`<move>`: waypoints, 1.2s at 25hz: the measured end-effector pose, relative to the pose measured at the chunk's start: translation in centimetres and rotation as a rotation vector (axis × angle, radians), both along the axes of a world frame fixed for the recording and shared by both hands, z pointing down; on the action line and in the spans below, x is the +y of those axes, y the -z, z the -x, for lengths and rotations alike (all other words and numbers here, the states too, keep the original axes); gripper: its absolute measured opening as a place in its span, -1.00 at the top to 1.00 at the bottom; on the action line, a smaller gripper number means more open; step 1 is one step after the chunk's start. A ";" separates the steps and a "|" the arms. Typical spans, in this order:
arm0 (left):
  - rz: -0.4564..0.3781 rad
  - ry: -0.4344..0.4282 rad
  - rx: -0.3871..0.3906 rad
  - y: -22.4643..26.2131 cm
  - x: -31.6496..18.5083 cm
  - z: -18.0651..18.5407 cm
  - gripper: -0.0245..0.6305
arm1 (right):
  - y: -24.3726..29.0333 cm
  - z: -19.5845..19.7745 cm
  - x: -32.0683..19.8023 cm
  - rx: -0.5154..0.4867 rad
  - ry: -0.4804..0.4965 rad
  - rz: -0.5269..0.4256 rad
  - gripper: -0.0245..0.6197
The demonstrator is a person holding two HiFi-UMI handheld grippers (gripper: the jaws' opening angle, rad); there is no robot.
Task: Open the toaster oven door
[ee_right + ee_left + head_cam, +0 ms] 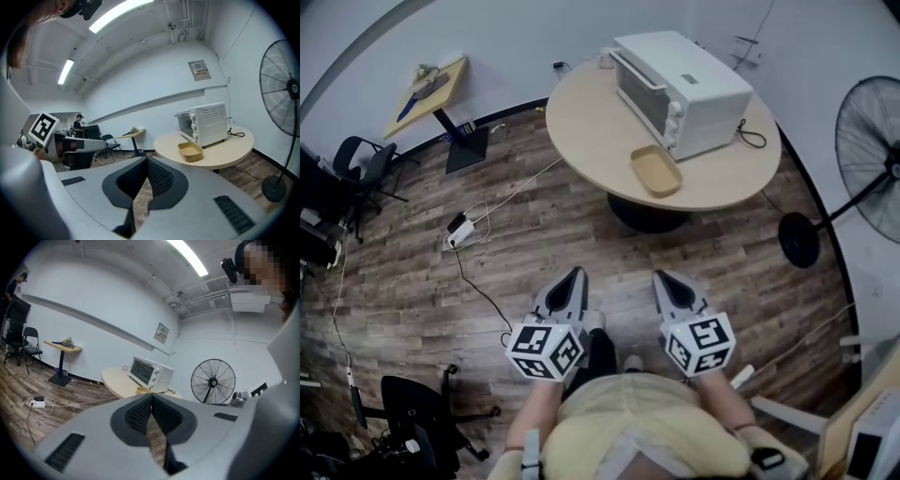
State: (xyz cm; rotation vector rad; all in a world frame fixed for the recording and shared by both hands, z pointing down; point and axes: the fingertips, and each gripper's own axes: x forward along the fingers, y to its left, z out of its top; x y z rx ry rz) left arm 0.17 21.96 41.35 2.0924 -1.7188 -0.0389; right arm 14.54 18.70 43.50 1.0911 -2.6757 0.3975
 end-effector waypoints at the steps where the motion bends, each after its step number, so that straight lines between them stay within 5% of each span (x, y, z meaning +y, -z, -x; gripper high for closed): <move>1: 0.000 -0.010 0.017 0.0 -0.6 0.3 0.92 | 0.0 0.3 -0.5 0.004 -0.005 -0.001 0.91; 30: 0.049 -0.211 0.247 -0.5 -18.9 9.7 0.58 | 0.1 10.6 -16.4 0.096 -0.156 -0.030 0.91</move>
